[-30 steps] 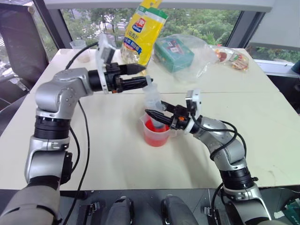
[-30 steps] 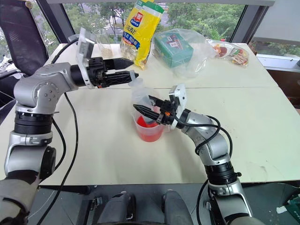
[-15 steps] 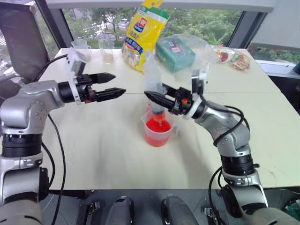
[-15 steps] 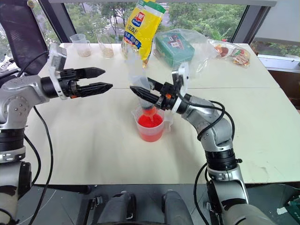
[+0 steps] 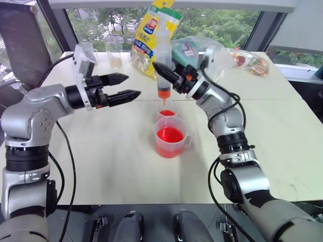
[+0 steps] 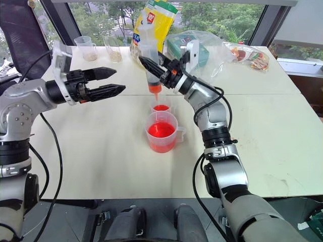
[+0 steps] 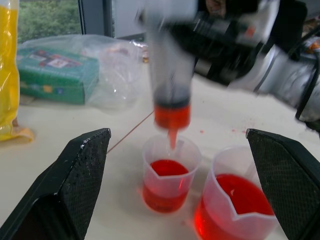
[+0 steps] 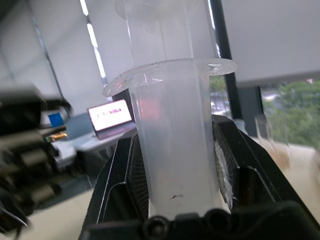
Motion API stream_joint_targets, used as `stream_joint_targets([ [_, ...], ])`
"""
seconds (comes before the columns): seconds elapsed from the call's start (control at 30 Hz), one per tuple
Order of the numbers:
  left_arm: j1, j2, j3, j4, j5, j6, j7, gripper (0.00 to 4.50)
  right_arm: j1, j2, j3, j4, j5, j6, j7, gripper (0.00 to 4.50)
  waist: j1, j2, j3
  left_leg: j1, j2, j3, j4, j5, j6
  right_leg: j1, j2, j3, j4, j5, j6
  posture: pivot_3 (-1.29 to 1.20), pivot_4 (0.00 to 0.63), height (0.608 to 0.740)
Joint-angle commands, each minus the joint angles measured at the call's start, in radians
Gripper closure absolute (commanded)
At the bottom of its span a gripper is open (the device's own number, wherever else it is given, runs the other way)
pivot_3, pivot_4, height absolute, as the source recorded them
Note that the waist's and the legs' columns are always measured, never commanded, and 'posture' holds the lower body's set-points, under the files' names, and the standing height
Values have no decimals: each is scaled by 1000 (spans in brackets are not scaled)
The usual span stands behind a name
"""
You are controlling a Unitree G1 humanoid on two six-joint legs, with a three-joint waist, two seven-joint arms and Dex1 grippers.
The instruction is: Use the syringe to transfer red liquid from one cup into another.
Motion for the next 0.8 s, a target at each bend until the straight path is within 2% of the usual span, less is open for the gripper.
stream_joint_targets([
  [0.03, -71, -18, -2, 2, -8, -26, -4, 25, 3, 9, 0, 4, -26, -68, 21, 3116, 0, 0, 0, 0, 0, 0, 0, 0, 0, 0, 0, 0, 0, 0, 0, 0, 150, 740],
  [0.33, -249, -149, -59, 171, 49, -112, -2, 25, 38, 17, 11, 26, -67, -90, 31, 3116, 0, 0, 0, 0, 0, 0, 0, 0, -1, 0, 0, 0, 1, 0, 0, 0, 150, 740],
  [0.8, -300, -229, -92, 273, 83, -156, -50, 25, 34, 17, 12, 53, -93, -100, 33, 3116, 0, 0, 0, 0, 0, 1, 0, 2, -3, -1, 0, 0, 1, 0, 0, 0, 150, 740],
])
